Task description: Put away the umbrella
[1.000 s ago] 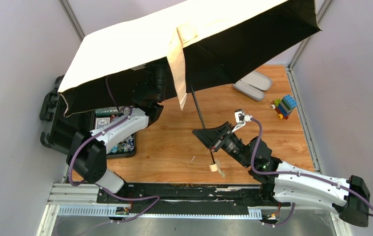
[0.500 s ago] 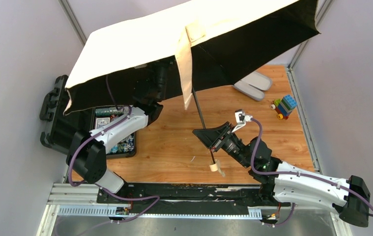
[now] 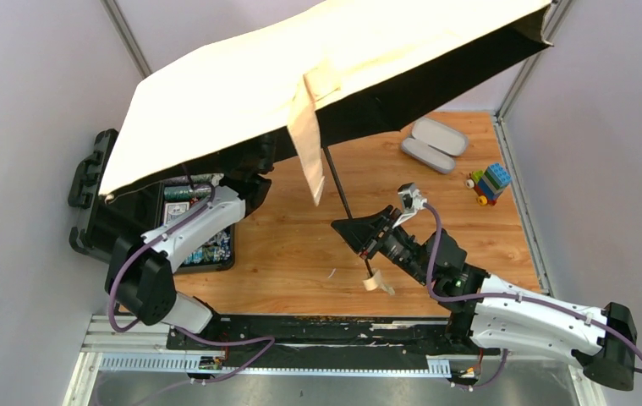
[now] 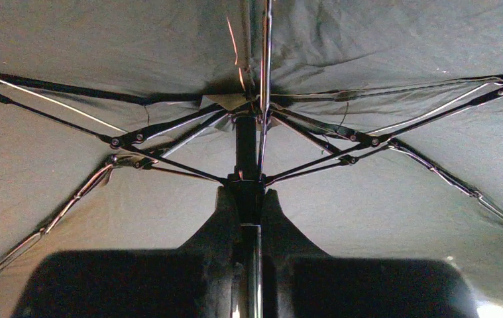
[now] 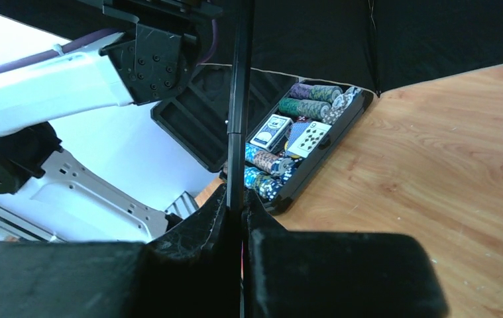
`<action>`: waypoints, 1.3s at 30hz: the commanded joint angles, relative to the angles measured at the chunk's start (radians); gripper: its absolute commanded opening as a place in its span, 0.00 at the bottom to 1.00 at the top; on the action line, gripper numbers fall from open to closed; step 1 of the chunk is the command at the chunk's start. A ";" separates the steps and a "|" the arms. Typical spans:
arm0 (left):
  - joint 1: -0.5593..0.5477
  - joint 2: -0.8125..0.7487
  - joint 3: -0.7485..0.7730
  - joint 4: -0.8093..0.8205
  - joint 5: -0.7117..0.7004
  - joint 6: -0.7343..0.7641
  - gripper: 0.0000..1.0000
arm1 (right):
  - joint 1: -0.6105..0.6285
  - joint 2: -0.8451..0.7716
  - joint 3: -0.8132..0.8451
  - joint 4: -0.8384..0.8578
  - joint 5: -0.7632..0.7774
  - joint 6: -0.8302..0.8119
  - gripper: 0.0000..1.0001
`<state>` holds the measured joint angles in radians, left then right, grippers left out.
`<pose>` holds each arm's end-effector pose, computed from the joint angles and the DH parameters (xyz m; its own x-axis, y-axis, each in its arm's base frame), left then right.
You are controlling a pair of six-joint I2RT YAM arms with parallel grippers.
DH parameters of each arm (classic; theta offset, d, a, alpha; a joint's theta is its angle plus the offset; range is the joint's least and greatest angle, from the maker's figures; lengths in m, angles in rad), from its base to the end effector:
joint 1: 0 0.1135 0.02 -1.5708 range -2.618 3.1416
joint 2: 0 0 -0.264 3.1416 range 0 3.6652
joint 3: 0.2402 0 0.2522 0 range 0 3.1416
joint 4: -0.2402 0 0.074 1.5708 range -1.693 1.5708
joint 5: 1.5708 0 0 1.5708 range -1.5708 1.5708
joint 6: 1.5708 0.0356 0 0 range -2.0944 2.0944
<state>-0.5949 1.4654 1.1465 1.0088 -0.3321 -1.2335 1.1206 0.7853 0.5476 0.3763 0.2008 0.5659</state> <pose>0.2771 -0.1735 0.4247 -0.1290 -0.9899 -0.0594 0.6038 -0.0308 -0.7965 0.0905 0.1710 0.3158 -0.3762 0.4290 -0.8212 -0.7044 0.4434 0.5543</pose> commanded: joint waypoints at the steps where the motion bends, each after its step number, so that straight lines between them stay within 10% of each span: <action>1: 0.008 -0.030 -0.008 0.078 0.092 -0.030 0.00 | 0.008 -0.017 0.078 0.016 -0.110 -0.175 0.12; 6: 0.008 -0.041 -0.029 0.104 0.154 -0.068 0.00 | 0.007 0.008 0.172 -0.058 -0.069 -0.236 0.36; 21: 0.004 -0.071 -0.069 0.155 0.195 -0.142 0.00 | 0.006 0.219 0.328 -0.090 0.064 -0.267 0.65; 26: -0.001 -0.075 -0.077 0.165 0.196 -0.159 0.00 | 0.006 0.251 0.341 -0.049 0.051 -0.306 0.38; 31: -0.006 -0.075 -0.080 0.176 0.196 -0.161 0.00 | 0.004 0.302 0.354 -0.056 0.074 -0.317 0.61; 37: -0.009 -0.083 -0.085 0.165 0.203 -0.149 0.00 | -0.001 0.315 0.349 -0.014 0.020 -0.326 0.00; 39: -0.009 -0.091 -0.096 0.143 0.208 -0.131 0.23 | -0.001 0.310 0.352 -0.007 -0.002 -0.330 0.00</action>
<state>-0.5961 1.4258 1.0515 1.1423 -0.1307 -1.3743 1.1034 1.1049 0.8642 0.2806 0.3126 0.3145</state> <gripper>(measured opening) 0.081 0.066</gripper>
